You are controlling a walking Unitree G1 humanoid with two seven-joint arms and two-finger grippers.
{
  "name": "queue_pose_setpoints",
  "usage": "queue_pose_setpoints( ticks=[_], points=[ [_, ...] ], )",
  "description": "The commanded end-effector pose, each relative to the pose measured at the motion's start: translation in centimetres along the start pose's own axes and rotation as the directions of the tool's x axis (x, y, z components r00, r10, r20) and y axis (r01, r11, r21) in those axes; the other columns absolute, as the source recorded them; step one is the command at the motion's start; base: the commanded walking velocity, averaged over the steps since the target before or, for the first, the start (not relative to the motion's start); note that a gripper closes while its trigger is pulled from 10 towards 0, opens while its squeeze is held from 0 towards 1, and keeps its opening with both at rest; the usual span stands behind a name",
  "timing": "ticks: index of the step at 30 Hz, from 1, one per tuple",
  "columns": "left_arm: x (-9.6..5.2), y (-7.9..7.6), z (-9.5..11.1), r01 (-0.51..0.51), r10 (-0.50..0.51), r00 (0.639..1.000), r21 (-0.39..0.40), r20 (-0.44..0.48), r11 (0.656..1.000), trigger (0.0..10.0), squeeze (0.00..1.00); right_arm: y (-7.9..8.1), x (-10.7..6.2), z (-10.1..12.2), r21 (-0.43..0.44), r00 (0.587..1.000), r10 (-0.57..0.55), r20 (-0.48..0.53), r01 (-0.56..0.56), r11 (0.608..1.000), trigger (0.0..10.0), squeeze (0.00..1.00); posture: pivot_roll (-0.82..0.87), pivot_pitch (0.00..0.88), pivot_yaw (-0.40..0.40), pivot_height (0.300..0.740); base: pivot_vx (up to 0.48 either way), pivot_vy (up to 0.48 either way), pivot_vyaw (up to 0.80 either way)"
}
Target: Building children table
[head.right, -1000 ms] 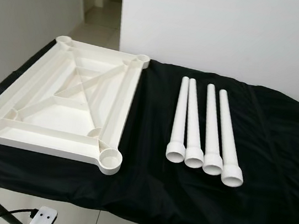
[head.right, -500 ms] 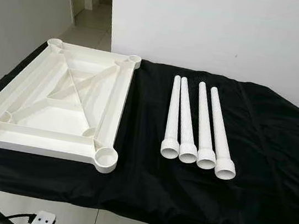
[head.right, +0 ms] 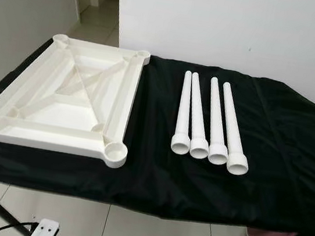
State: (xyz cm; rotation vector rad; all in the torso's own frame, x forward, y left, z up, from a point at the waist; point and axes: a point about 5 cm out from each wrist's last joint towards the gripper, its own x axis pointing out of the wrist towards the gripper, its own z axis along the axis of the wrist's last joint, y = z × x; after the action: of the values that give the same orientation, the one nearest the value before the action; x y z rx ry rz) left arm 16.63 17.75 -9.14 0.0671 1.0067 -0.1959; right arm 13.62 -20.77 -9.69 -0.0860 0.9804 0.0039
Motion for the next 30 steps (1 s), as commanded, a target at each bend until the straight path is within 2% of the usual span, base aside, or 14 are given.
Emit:
queue_pose_setpoints(
  ticks=[1, 16, 30],
  points=[
    [-0.2, -0.1, -1.3, 0.005, -0.006, 0.999, -0.012, -0.048, 1.000, 10.0, 0.00, 0.6, -0.3, -1.6, 0.015, 0.998, 0.009, -0.062, -0.008, 1.000, 10.0, 0.00, 0.02, 0.000, 0.010, 0.740, -0.255, 0.000, 0.00],
    [-0.2, 0.1, -1.3, -0.008, 0.006, 0.999, -0.030, -0.048, 1.000, 10.0, 0.00, 0.7, -0.2, -1.3, 0.004, 0.998, 0.015, -0.059, -0.015, 1.000, 10.0, 0.00, 0.03, 0.000, -0.002, 0.740, -0.251, 0.000, 0.00],
    [0.0, -0.2, -0.4, -0.013, 0.012, 1.000, -0.006, -0.021, 1.000, 10.0, 0.00, 0.7, -0.1, -1.1, -0.013, 0.997, 0.016, -0.069, -0.017, 1.000, 10.0, 0.00, 0.04, 0.000, -0.010, 0.740, 0.000, 0.000, 0.00]
  ],
)
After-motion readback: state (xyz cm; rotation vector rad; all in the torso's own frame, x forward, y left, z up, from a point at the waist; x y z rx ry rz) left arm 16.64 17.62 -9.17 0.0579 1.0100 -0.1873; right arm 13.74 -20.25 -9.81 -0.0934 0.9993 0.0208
